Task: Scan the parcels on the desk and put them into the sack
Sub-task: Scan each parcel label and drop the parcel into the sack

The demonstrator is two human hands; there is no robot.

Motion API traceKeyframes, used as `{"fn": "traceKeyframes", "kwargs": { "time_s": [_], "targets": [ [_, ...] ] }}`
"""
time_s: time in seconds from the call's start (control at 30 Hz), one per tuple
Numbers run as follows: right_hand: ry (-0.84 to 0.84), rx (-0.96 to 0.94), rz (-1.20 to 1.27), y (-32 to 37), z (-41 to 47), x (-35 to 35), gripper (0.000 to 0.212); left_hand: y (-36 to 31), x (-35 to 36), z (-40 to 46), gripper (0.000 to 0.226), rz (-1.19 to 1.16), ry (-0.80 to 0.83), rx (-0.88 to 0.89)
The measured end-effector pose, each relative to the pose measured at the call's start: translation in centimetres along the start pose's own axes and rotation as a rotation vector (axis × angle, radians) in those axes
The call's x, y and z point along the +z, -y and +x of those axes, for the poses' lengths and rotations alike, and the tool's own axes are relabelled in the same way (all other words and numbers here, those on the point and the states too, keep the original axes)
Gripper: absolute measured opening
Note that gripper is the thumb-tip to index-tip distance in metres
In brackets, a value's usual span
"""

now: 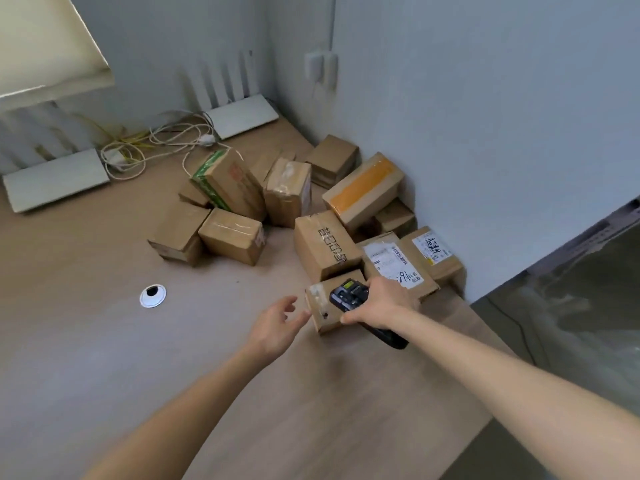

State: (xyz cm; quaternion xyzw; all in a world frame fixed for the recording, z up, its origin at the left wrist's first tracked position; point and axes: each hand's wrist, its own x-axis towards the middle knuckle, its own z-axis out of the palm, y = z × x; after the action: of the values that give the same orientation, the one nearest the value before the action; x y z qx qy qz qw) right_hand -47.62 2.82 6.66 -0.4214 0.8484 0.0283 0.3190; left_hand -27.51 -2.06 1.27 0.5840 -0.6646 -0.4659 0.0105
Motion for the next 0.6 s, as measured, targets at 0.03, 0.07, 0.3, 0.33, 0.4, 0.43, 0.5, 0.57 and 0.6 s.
{"fn": "traceKeyframes", "kwargs": {
  "time_s": [0.03,0.07,0.3,0.33,0.4,0.43,0.5,0.57,0.6],
  "targets": [
    [0.012,-0.013,0.005,0.0,1.0,0.1,0.081,0.1,0.4,0.8,0.062,-0.009,0.002,-0.004],
    [0.026,-0.027,0.017,0.0,1.9,0.1,0.079,0.0,0.8,1.5,0.061,-0.021,0.003,-0.014],
    [-0.001,-0.108,0.065,-0.7,4.8,0.8,0.083,-0.5,2.8,4.1,0.055,-0.264,-0.023,-0.07],
    [-0.006,-0.116,0.08,-0.9,4.9,0.8,0.084,-0.4,3.0,4.2,0.053,-0.308,-0.043,-0.084],
    [0.012,-0.128,0.114,-1.1,5.0,0.8,0.082,0.0,3.1,4.2,0.046,-0.39,-0.091,-0.116],
    [0.027,-0.134,0.129,-1.1,5.0,0.8,0.081,0.2,3.2,4.1,0.043,-0.44,-0.101,-0.133],
    [0.051,-0.156,0.154,-1.1,4.7,1.0,0.079,0.3,3.5,3.8,0.038,-0.526,-0.108,-0.154],
    [0.057,-0.173,0.192,-1.0,4.3,1.2,0.077,0.4,3.8,3.4,0.035,-0.552,-0.143,-0.16],
    [0.057,-0.175,0.225,-1.0,4.0,1.2,0.076,0.6,3.8,3.1,0.033,-0.575,-0.166,-0.165]
  ]
}}
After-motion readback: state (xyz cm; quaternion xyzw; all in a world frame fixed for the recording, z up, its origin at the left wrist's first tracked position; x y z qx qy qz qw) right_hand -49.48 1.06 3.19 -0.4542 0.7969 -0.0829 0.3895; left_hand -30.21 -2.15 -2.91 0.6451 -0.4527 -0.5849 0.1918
